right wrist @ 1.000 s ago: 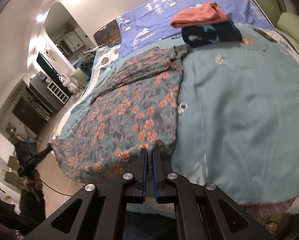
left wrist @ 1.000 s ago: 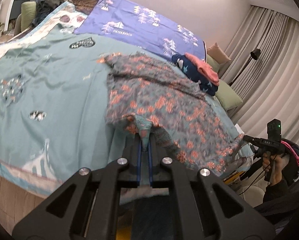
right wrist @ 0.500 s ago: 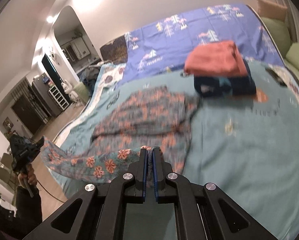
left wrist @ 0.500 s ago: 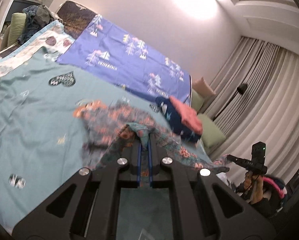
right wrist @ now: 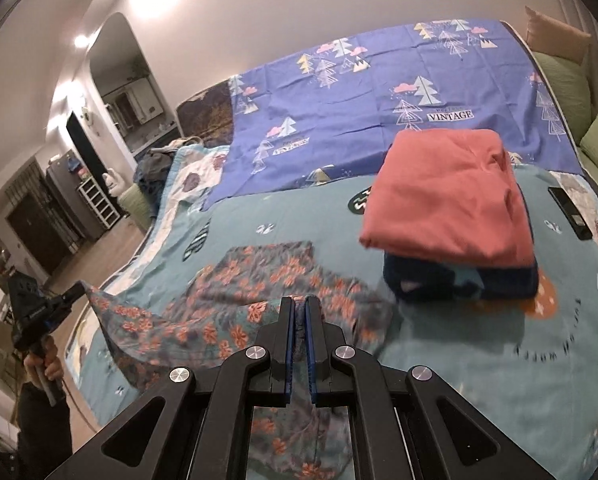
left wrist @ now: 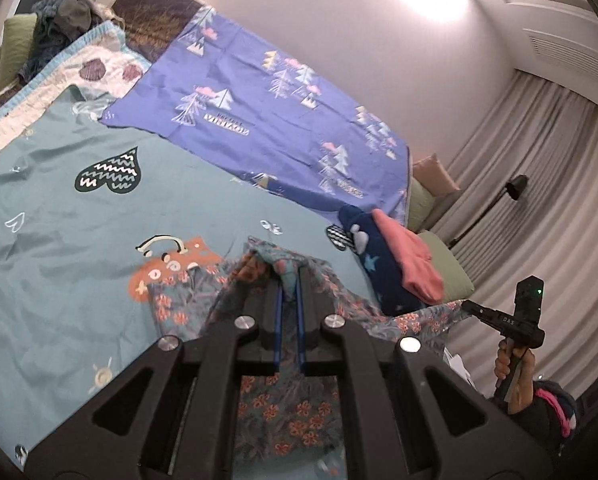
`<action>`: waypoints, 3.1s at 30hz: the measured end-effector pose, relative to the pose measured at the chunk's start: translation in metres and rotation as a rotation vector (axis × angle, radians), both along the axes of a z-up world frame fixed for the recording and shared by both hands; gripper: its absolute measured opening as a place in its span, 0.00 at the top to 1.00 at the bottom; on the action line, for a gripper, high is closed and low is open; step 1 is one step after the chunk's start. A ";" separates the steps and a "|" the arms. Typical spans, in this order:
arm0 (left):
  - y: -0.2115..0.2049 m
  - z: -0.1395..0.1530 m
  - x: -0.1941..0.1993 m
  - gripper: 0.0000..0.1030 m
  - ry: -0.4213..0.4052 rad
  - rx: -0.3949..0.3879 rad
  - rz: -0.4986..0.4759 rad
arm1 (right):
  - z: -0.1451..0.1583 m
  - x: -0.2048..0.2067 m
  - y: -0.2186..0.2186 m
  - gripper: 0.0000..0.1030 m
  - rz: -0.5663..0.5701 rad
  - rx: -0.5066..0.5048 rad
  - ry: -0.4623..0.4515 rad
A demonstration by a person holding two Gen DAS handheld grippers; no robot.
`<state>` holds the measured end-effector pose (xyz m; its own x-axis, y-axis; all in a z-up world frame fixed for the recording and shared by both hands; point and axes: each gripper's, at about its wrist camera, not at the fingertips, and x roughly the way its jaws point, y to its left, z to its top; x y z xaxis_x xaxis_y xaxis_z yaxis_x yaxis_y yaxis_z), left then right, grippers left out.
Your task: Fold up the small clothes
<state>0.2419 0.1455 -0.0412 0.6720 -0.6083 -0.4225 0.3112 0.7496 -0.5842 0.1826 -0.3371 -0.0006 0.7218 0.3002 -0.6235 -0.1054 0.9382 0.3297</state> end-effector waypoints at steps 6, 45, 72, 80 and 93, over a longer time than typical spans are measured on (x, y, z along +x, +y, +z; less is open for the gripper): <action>-0.015 -0.028 0.050 0.94 0.083 0.011 0.008 | -0.027 0.058 -0.009 0.96 -0.059 -0.009 0.060; -0.085 -0.073 0.055 0.70 0.208 0.234 -0.268 | -0.136 0.120 0.161 0.30 0.071 -0.326 0.390; 0.031 -0.140 -0.021 0.43 0.452 0.015 -0.126 | -0.117 -0.033 0.032 0.28 -0.240 -0.473 0.296; 0.024 -0.134 -0.034 0.38 0.406 0.141 0.090 | -0.104 -0.062 0.087 0.28 -0.212 -0.617 0.139; -0.097 -0.128 -0.055 0.38 0.284 0.022 -0.234 | -0.134 -0.028 0.206 0.29 0.045 -0.346 0.095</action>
